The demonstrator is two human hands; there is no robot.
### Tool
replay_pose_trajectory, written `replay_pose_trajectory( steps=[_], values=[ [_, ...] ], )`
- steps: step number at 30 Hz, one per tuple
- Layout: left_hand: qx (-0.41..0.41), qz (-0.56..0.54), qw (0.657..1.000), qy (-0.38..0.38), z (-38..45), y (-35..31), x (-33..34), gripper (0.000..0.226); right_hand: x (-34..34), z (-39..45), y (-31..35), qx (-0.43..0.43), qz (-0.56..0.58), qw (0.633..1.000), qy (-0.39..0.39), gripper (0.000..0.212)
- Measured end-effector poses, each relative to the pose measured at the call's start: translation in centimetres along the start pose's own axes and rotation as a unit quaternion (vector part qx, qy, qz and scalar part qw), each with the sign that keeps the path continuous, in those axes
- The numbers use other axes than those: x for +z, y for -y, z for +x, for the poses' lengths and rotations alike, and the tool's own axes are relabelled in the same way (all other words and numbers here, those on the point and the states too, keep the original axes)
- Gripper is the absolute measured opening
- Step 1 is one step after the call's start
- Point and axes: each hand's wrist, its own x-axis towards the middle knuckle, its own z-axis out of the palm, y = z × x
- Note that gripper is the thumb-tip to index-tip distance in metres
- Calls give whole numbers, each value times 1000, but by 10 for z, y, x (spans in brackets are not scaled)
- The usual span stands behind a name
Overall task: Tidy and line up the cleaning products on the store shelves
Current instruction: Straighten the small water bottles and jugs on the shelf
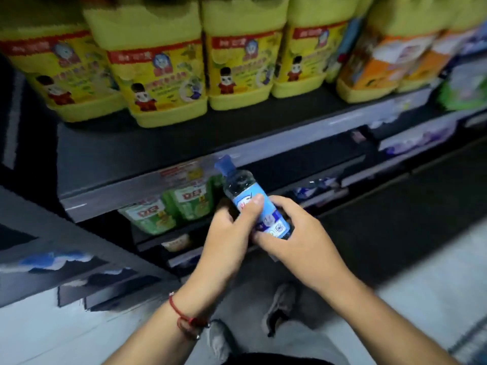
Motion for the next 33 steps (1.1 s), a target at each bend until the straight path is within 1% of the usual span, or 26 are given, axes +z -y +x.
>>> replay_pose_trajectory(
  steps=[1,3,5,8,10,12,13,14,17,18,20,22,24,25,26,28,29,30,31,33],
  values=[
    [-47,-48,998,13,0,8,11,49,-5,-9,-11,29,42,999,-3,40],
    [-144,-134,980,38,-2,20,35,49,-15,-23,-33,87,117,989,-19,42],
    [-205,-169,963,50,-1,28,58,52,-29,-35,-55,135,170,975,-36,40],
    [-234,-151,958,65,6,38,95,56,-57,-54,-80,195,233,951,-59,41],
    [-236,-110,961,90,10,45,125,51,-81,-65,-98,225,274,932,-73,41],
    [-236,-42,963,122,11,57,157,45,-107,-75,-120,243,319,912,-86,34],
    [-228,-3,964,139,11,64,173,45,-120,-80,-132,248,339,903,-90,34],
    [-217,33,963,158,9,71,192,43,-133,-85,-144,255,356,894,-96,39],
    [-140,140,960,198,4,92,247,25,-172,-102,-177,252,386,881,-109,56],
    [-115,156,960,205,1,97,266,23,-185,-107,-185,247,389,880,-112,58],
    [-48,200,951,230,-8,110,309,29,-212,-121,-209,243,387,881,-124,58],
    [23,261,931,255,-12,112,330,29,-223,-123,-219,233,377,888,-121,54],
    [75,328,893,298,-22,116,361,33,-242,-129,-233,222,385,886,-133,44],
    [112,377,865,311,-26,117,373,38,-249,-132,-238,211,395,882,-144,44],
    [163,427,827,327,-29,117,385,44,-256,-134,-242,205,409,875,-157,47],
    [267,510,729,369,-33,117,406,57,-268,-138,-245,189,433,861,-188,53],
    [306,541,686,379,-34,116,417,60,-273,-140,-246,180,441,856,-202,54],
    [329,562,653,386,-34,116,426,61,-279,-140,-247,174,447,851,-213,54],
    [346,576,630,389,-33,115,435,61,-284,-140,-250,171,451,848,-222,51],
    [371,589,604,388,-31,116,450,63,-295,-139,-256,169,460,842,-226,45]
  ],
)
